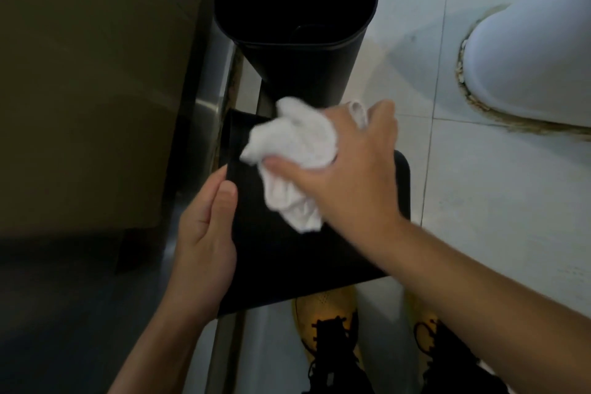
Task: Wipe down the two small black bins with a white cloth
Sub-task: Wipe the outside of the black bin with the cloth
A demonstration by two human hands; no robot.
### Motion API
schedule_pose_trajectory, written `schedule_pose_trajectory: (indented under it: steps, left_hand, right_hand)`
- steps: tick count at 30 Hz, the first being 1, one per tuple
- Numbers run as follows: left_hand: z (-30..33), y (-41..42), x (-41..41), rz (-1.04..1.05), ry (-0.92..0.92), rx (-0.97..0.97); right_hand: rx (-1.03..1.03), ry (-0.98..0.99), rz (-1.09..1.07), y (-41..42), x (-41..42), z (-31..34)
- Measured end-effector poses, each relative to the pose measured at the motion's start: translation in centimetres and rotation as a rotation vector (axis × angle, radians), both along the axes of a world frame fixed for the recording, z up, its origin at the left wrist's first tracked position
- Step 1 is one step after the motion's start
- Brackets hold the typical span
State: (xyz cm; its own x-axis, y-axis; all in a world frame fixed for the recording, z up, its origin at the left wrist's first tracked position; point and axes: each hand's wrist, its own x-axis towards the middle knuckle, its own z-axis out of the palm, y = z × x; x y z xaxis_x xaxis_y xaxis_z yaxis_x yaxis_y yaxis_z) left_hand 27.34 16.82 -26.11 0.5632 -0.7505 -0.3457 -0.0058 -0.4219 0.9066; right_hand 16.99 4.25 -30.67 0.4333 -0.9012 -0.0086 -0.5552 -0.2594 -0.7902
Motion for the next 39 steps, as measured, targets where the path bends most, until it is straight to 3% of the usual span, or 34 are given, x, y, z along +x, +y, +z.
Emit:
schedule_pose_trajectory:
  steps: [4, 6, 11, 17, 19, 25, 29, 32, 35, 39]
  left_hand:
    - [0.2, 0.1, -0.1, -0.03, -0.032, 0.01]
    - [0.3, -0.1, 0.0, -0.037, -0.034, 0.006]
    - [-0.3, -0.3, 0.1, -0.077, -0.075, 0.003]
    - [-0.6, -0.1, -0.1, -0.004, -0.076, -0.001]
    - [-0.4, -0.2, 0.0, -0.004, -0.064, 0.01]
    - [0.1, -0.5, -0.1, -0.029, -0.084, 0.012]
    - [0.3, -0.6, -0.3, -0.031, -0.071, 0.029]
    - [0.1, -0.6, -0.1, -0.033, -0.09, 0.037]
    - [-0.1, -0.6, -0.2, -0.052, -0.184, 0.021]
    - [-0.2, -0.4, -0.3, -0.018, -0.204, 0.027]
  right_hand:
    - [0.234, 0.366, -0.261, -6.5, -3.7, -2.9]
    - [0.249, 0.415, -0.301, -7.5, -6.4, -4.1]
    - [0.184, 0.162, -0.312, -2.8, -8.8, -3.3]
    - [-0.141, -0.077, 0.215, 3.8, -4.2, 0.6]
    - [-0.178, -0.06, 0.184, 3.2, -2.7, 0.1]
    - [0.028, 0.094, -0.124, -2.8, -1.9, -1.3]
    - [0.182, 0.314, -0.224, -7.4, -3.3, -2.8]
    - [0.185, 0.211, -0.234, -6.5, -4.9, -1.6]
    - [0.174, 0.072, -0.07, -1.3, -4.0, 1.3]
    - [-0.081, 0.022, 0.035, 2.4, -0.6, 1.9]
